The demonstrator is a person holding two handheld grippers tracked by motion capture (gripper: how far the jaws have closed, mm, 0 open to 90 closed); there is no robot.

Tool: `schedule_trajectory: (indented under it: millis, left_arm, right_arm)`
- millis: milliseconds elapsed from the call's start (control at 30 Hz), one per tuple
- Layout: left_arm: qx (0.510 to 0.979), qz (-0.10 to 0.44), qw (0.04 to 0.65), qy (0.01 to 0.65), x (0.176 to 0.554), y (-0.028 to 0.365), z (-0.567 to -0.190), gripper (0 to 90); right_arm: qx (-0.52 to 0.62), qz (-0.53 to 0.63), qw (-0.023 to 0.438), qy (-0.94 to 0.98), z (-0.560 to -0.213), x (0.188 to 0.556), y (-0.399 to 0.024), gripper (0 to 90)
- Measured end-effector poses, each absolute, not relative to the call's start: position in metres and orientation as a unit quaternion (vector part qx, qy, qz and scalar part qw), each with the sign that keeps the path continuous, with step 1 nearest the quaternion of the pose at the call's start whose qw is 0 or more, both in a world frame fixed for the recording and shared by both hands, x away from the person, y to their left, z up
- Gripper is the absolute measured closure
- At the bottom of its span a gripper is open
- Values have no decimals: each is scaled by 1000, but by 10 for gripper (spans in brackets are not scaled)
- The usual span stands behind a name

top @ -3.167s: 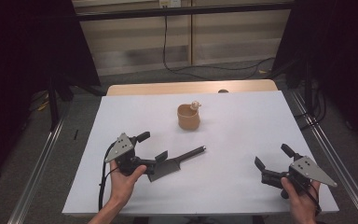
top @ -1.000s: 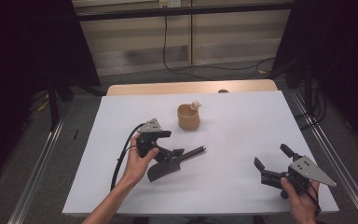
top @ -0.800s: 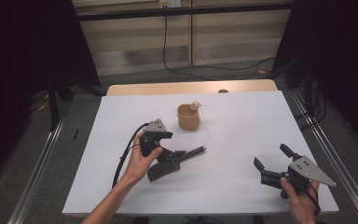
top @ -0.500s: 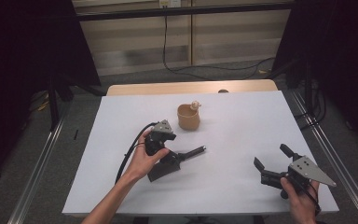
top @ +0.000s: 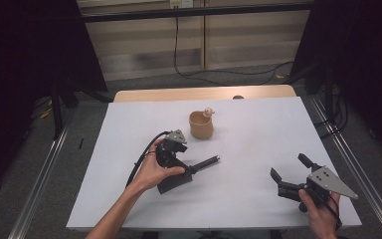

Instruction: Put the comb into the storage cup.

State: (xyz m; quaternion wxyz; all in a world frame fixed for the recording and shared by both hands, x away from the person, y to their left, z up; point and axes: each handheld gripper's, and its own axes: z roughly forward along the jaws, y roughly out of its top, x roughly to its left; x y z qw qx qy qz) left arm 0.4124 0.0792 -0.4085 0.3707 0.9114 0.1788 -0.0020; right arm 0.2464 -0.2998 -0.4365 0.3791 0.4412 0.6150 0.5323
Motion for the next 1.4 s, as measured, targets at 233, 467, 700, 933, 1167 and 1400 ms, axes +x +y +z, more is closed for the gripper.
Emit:
schedule_trajectory:
  millis: [233,467,700,933,1167,1400]
  left_arm:
    - [926,9,334,178,417,71,-411,122]
    - [936,-4,305,179,420,63,-416,161]
    - [944,-10,287,166,424,57,-419,244]
    - [950,-18,269,161,424,55,-423,339]
    - [954,-22,254,158,423,52,-425,428]
    - [957,-20,241,162,424,51,-426,514]
  right_arm:
    - [439,532,379,616,-437,246,-300,0]
    - [439,531,379,618,-437,246,-299,0]
    - [439,531,378,618,-437,247,-299,0]
    - [437,532,377,619,-437,247,-299,0]
    - [438,531,377,620,-437,246,-299,0]
    - [436,531,375,622,-437,247,-299,0]
